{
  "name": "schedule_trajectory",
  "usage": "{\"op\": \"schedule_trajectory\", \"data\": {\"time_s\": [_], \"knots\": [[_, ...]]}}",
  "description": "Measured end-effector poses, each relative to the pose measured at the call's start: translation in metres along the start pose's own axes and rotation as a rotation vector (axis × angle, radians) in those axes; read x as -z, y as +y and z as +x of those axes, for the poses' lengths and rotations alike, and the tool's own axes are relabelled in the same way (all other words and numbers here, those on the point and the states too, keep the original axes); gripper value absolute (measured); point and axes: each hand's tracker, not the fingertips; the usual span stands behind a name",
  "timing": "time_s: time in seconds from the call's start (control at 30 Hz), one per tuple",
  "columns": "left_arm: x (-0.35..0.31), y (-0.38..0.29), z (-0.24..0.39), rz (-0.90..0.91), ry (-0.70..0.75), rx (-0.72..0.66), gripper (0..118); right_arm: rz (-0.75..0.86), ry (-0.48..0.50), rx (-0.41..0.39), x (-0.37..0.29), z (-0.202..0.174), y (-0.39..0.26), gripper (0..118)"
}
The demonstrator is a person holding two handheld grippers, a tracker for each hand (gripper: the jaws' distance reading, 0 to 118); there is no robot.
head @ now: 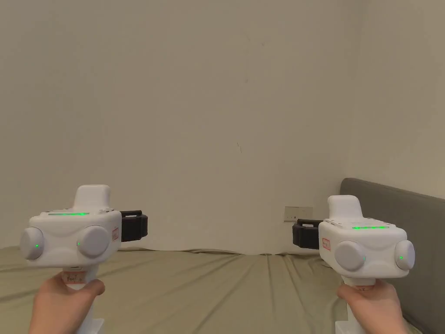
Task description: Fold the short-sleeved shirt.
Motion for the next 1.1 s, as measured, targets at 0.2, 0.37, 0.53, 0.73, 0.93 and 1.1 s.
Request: {"op": "schedule_trajectory", "data": {"time_s": [0.2, 0.37, 0.53, 0.73, 0.93, 1.1], "knots": [[0.0001, 0.0021, 0.0015, 0.008, -0.003, 0.006, 118, 0.009, 0.004, 0.0, -0.0011, -0.0001, 0.0007, 118], [-0.0018, 0.0052, 0.0045, 0.02, -0.008, 0.021, 118, 0.014, -0.001, -0.002, -0.002, -0.0007, -0.0006, 118], [-0.0046, 0.0043, 0.0069, 0.022, -0.021, 0.027, 118, 0.012, 0.002, -0.01, -0.0028, -0.0017, -0.0028, 118], [-0.0024, 0.002, 0.0034, 0.016, -0.025, 0.021, 118, 0.021, 0.013, -0.007, -0.0024, -0.0039, -0.0016, 118], [0.0005, -0.0003, 0.0, 0.01, -0.017, 0.006, 118, 0.019, 0.022, -0.005, -0.0003, -0.0067, -0.0021, 118], [0.0014, -0.0017, 0.0013, 0.009, -0.014, 0.015, 118, 0.015, 0.017, -0.018, 0.0004, -0.0078, -0.0038, 118]]}}
